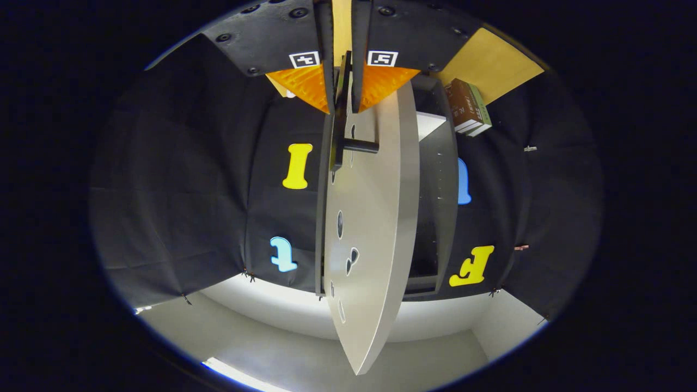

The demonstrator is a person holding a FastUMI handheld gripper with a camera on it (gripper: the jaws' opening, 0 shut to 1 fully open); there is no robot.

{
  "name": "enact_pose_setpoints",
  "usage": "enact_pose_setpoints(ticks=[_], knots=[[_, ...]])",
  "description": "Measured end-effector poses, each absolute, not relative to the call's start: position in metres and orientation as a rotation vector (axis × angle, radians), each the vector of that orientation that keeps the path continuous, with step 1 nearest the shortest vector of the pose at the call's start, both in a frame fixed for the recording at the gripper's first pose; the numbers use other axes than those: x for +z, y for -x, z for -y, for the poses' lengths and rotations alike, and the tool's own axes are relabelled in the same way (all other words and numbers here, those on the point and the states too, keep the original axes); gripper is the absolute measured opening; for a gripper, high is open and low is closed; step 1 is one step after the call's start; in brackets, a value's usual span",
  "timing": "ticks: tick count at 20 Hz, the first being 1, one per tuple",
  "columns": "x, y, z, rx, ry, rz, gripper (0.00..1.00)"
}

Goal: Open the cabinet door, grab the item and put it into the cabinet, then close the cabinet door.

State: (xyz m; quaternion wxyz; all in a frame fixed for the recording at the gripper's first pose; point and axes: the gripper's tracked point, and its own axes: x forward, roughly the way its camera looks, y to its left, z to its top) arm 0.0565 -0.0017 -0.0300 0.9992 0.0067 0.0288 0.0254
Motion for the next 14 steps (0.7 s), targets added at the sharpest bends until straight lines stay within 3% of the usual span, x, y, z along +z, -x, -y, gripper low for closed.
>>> enact_pose_setpoints(ticks=[4,12,14], knots=[[-0.029,-0.054,0.021,-0.005,-0.033,-0.062,0.1],[-0.03,-0.051,0.043,-0.088,-0.041,-0.051,0.1],[-0.026,-0.052,0.058,-0.113,0.02,-0.034,0.17]])
